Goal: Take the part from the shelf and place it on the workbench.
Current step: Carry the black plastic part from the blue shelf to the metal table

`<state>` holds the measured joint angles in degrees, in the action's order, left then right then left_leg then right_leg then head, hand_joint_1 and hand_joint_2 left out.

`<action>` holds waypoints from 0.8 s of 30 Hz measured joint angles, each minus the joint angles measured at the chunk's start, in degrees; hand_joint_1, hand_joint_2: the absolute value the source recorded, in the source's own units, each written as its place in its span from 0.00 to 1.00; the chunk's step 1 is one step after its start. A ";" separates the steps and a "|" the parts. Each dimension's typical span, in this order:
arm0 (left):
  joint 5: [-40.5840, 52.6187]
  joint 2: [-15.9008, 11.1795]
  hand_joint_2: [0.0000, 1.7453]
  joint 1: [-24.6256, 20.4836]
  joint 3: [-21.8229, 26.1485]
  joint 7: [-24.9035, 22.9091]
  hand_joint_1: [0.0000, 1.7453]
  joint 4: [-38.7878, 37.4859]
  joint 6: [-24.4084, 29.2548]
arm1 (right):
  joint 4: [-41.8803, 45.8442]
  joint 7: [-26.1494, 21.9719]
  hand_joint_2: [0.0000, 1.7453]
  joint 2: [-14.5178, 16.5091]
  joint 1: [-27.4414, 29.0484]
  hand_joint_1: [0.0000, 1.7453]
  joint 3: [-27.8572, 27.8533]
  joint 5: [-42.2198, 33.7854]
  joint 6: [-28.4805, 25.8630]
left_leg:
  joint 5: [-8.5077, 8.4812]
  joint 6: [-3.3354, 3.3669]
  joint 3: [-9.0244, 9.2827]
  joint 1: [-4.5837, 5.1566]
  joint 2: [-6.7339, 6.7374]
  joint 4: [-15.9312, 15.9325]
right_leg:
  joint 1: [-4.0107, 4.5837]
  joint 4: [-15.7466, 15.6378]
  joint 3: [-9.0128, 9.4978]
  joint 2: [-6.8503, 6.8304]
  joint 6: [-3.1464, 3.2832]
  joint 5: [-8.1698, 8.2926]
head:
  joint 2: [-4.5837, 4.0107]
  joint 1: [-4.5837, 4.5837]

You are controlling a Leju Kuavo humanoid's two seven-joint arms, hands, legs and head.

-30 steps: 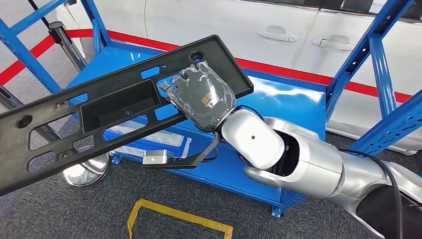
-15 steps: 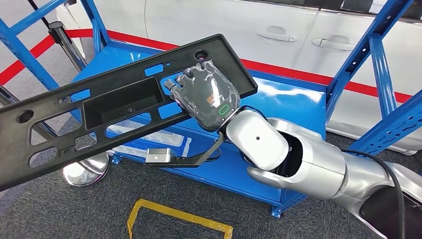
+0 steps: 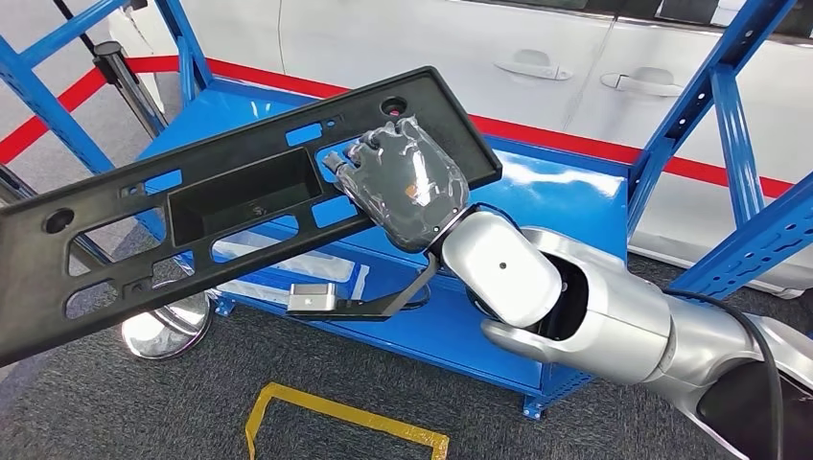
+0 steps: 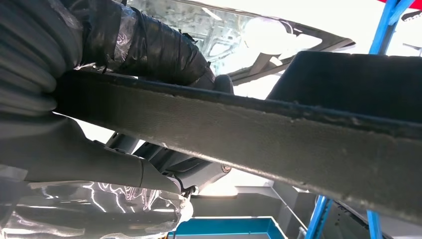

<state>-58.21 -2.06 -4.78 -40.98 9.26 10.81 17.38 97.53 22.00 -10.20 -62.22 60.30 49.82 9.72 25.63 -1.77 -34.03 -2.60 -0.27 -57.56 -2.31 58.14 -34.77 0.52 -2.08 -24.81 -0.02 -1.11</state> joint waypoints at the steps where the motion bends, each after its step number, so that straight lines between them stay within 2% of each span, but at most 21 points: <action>1: -0.01 -0.02 1.00 0.00 0.00 0.03 0.00 -0.01 0.00 | 0.00 -0.02 1.00 -0.01 0.03 1.00 -0.02 -0.01 -0.01 | 0.13 0.27 -0.08 0.06 -0.01 -0.21 | -0.15 -0.07 0.03 0.00 -0.11 0.02 | 0.00 -0.02; 4: -0.02 -0.07 1.00 -0.06 0.00 0.19 0.00 -0.02 0.00 | 0.07 -0.15 1.00 -0.06 0.07 1.00 -0.20 -0.01 -0.05 | -0.10 0.94 0.29 0.15 0.01 0.45 | -0.09 -0.51 0.42 0.01 -0.67 0.16 | 0.00 -0.04; 6: -0.02 -0.06 1.00 -0.11 0.00 0.30 0.00 -0.02 -0.01 | 0.16 -0.37 1.00 -0.22 0.11 1.00 -0.43 -0.08 -0.20 | -0.80 1.44 1.48 -0.02 0.18 2.17 | 0.06 1.01 -0.03 -0.15 -0.79 -0.93 | 0.00 0.20; 7: -0.02 -0.05 1.00 -0.10 0.00 0.33 0.00 -0.02 -0.02 | 0.20 -0.51 1.00 -0.31 0.14 1.00 -0.54 -0.14 -0.44 | -1.06 1.57 1.97 -0.13 0.27 2.81 | 0.12 3.53 -1.19 -0.25 -0.67 -2.28 | 0.00 0.38; 9: -0.02 -0.04 1.00 -0.12 -0.01 0.36 0.00 -0.02 -0.02 | 0.32 -0.84 1.00 -0.42 0.45 1.00 -0.69 -0.24 -1.20 | -1.09 1.77 2.32 -0.10 0.36 3.10 | 0.22 10.78 -4.94 -0.30 -0.45 -5.39 | 0.00 0.59; 10: -0.02 -0.05 1.00 -0.12 -0.02 0.36 0.00 -0.02 -0.01 | 0.40 -0.98 1.00 -0.48 0.76 1.00 -0.74 -0.25 -1.60 | -0.98 1.79 2.35 -0.08 0.34 3.02 | 0.23 13.42 -6.49 -0.31 -0.42 -5.96 | 0.00 0.62; 11: -0.02 -0.05 1.00 -0.12 -0.03 0.36 0.00 -0.02 0.01 | 0.49 -1.10 1.00 -0.59 1.08 1.00 -0.79 -0.25 -1.87 | -0.80 1.75 2.39 -0.10 0.29 2.87 | 0.21 14.23 -7.19 -0.32 -0.37 -5.45 | 0.00 0.62; 12: -0.02 -0.05 1.00 -0.10 -0.03 0.36 0.00 -0.02 0.02 | 0.57 -1.20 1.00 -0.72 1.28 1.00 -0.83 -0.25 -2.01 | -0.56 1.63 2.42 -0.16 0.21 2.63 | 0.18 12.86 -6.83 -0.33 -0.31 -3.94 | 0.00 0.66; 14: -0.01 -0.04 1.00 -0.06 -0.04 0.36 0.00 -0.03 0.03 | 0.77 -1.27 1.00 -0.93 1.40 1.00 -0.96 -0.21 -2.02 | 0.08 1.16 2.41 -0.32 0.03 1.93 | 0.15 6.35 -4.11 -0.34 -0.10 -0.05 | 0.00 0.72; 15: 0.01 -0.04 1.00 -0.06 -0.05 0.35 0.00 -0.03 0.02 | 0.89 -1.28 1.00 -0.97 1.37 1.00 -1.07 -0.19 -1.92 | 0.45 0.76 2.27 -0.23 -0.04 1.43 | 0.27 3.42 -2.76 -0.30 0.11 0.91 | 0.00 0.77; 17: 0.01 -0.03 1.00 -0.09 -0.07 0.39 0.00 -0.04 0.07 | 1.21 -1.26 1.00 -1.01 1.32 1.00 -1.36 -0.17 -1.67 | 0.85 -0.02 1.97 -0.05 -0.10 0.96 | 0.63 1.07 -1.67 -0.27 0.67 0.91 | 0.00 0.74; 18: 0.02 -0.02 1.00 -0.11 -0.08 0.42 0.00 -0.04 0.11 | 1.34 -1.21 1.00 -1.05 1.32 1.00 -1.50 -0.19 -1.54 | 0.91 -0.42 1.94 0.03 -0.10 0.94 | 0.86 1.04 -1.59 -0.25 1.02 0.59 | 0.00 0.67; 20: 0.03 0.05 1.00 -0.10 -0.09 0.47 0.00 -0.04 0.20 | 1.51 -1.08 1.00 -1.13 1.33 1.00 -1.74 -0.25 -1.42 | 1.55 -0.87 1.80 -0.19 0.02 0.54 | 0.75 0.88 -1.42 -0.26 1.81 0.54 | 0.00 0.53; 22: 0.07 0.10 1.00 -0.18 -0.10 0.51 0.00 -0.04 0.27 | 1.57 -1.01 1.00 -1.15 1.33 1.00 -1.94 -0.31 -1.40 | 4.04 -0.94 -0.22 -0.23 0.13 -3.84 | 0.65 0.52 -0.96 -0.30 2.55 0.49 | 0.00 0.31; 24: 0.14 0.06 1.00 -0.24 -0.15 0.55 0.00 -0.04 0.35 | 1.57 -0.98 1.00 -1.15 1.40 1.00 -2.04 -0.28 -1.44 | 7.10 -0.76 -4.23 0.03 0.14 -11.62 | 0.99 0.54 -0.73 -0.32 3.00 0.27 | 0.00 0.10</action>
<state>-58.06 -2.00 -5.01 -41.13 9.81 10.78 17.73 99.10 21.02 -11.36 -60.83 58.25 49.54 8.28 32.73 -2.52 -38.25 -2.56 -0.13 -69.18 -1.32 58.69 -35.49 0.21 0.92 -24.54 -0.02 -1.01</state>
